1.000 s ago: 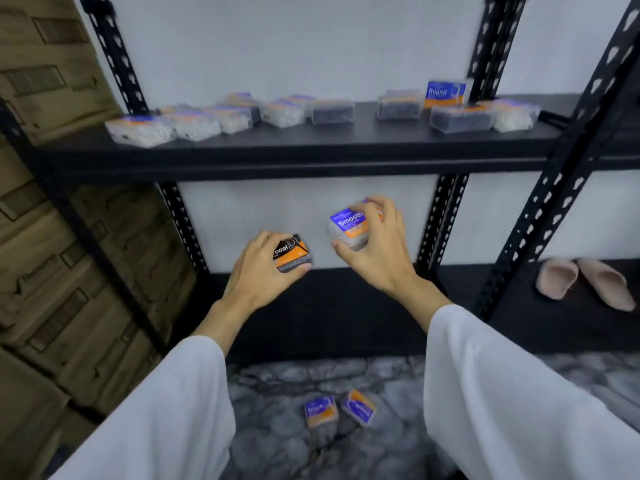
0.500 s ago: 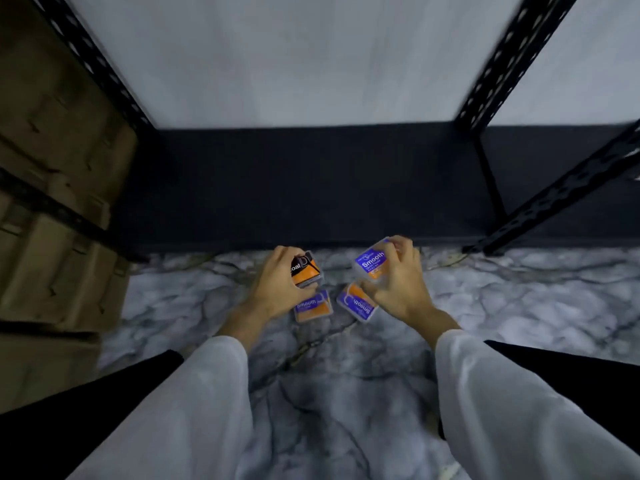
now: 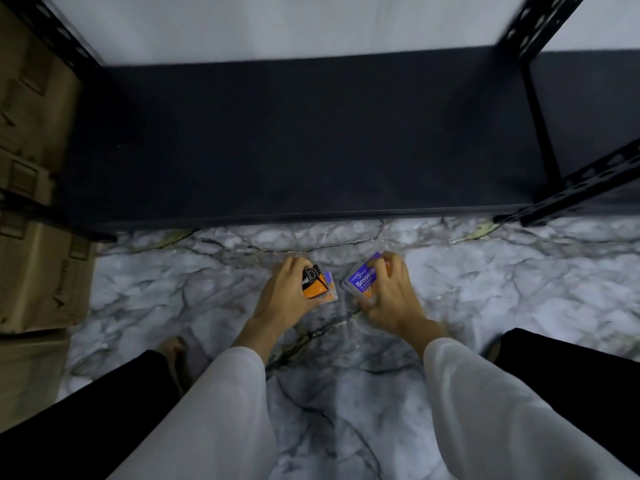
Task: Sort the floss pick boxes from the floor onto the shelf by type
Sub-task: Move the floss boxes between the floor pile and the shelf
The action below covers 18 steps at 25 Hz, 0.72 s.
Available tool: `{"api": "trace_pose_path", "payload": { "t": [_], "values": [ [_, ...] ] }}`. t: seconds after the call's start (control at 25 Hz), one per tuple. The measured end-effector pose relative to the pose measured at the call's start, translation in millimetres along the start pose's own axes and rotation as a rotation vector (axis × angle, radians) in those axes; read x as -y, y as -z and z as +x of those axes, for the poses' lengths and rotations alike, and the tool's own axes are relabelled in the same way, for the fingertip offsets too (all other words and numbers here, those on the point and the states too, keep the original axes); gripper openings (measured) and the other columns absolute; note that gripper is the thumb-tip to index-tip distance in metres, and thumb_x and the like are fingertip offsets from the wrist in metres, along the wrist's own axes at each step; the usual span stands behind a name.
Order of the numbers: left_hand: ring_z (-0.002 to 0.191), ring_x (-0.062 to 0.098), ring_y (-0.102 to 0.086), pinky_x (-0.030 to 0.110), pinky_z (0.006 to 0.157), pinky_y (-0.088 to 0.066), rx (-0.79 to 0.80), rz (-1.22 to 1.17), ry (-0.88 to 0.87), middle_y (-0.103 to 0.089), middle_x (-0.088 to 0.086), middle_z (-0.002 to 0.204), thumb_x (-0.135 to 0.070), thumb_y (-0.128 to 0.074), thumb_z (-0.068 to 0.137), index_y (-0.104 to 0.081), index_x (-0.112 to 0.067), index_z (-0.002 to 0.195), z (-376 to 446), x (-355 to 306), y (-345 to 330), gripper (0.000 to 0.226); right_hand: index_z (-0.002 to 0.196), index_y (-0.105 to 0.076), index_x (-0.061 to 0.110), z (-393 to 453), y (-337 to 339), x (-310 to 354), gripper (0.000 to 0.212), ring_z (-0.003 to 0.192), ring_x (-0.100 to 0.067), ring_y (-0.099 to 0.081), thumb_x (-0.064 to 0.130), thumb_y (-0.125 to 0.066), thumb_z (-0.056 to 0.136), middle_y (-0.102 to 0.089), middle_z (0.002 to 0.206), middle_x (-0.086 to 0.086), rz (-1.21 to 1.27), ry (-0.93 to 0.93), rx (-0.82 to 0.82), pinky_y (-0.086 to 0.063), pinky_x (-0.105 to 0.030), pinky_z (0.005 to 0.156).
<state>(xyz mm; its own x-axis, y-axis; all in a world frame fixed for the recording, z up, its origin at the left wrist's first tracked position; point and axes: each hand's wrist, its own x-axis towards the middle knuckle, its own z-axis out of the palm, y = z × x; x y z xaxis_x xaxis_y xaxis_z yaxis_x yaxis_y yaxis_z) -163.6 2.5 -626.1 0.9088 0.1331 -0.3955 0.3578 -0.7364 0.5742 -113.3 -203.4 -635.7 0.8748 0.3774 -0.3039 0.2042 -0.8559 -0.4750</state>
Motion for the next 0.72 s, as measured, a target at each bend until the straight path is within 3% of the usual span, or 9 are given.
{"api": "trace_pose_path", "payload": {
  "t": [0.16,0.24,0.4,0.52,0.72],
  "values": [
    [0.102,0.016,-0.05,0.033,0.081,-0.048,-0.008,-0.027,-0.017,-0.049,-0.004,0.112,-0.043,-0.083,0.065,-0.051,-0.022,0.112,2,3,-4,0.061,0.117,-0.049,0.011,6,0,-2,0.07,0.115,-0.035,-0.04,0.049,-0.074,0.064,-0.041,0.128,-0.015,-0.107,0.015,0.036,-0.033,-0.049,0.103],
    [0.1,0.014,-0.051,0.03,0.082,-0.046,-0.032,-0.019,-0.019,-0.051,-0.005,0.111,-0.043,-0.081,0.068,-0.054,-0.022,0.11,2,-1,1,0.054,0.112,-0.051,0.012,6,4,1,0.062,0.115,-0.032,-0.04,0.05,-0.07,0.067,-0.043,0.126,-0.012,-0.086,0.016,0.005,-0.033,-0.045,0.103],
    [0.103,0.019,-0.055,0.036,0.082,-0.048,-0.024,0.033,-0.031,-0.053,-0.002,0.113,-0.03,-0.066,0.085,-0.056,-0.022,0.108,2,-17,23,0.026,0.112,-0.055,0.009,5,29,17,0.035,0.11,-0.033,-0.049,0.023,-0.06,0.081,-0.049,0.121,-0.011,0.042,0.021,0.014,-0.041,-0.039,0.096],
    [0.102,0.018,-0.059,0.038,0.087,-0.05,0.002,0.0,-0.022,-0.058,0.0,0.11,-0.024,-0.062,0.089,-0.06,-0.02,0.103,-7,-39,56,0.015,0.11,-0.057,0.012,2,73,41,0.023,0.105,-0.03,-0.056,0.014,-0.053,0.087,-0.053,0.119,-0.008,0.12,-0.015,0.068,-0.048,-0.036,0.086],
    [0.1,0.016,-0.06,0.038,0.086,-0.051,-0.071,0.135,-0.129,-0.061,-0.005,0.109,-0.027,-0.058,0.09,-0.059,-0.024,0.107,-52,-106,153,0.017,0.093,-0.06,0.024,-23,177,92,0.015,0.089,-0.024,-0.064,0.018,-0.054,0.082,-0.067,0.093,0.0,0.165,0.031,0.039,-0.053,-0.038,0.082]
  ]
}}
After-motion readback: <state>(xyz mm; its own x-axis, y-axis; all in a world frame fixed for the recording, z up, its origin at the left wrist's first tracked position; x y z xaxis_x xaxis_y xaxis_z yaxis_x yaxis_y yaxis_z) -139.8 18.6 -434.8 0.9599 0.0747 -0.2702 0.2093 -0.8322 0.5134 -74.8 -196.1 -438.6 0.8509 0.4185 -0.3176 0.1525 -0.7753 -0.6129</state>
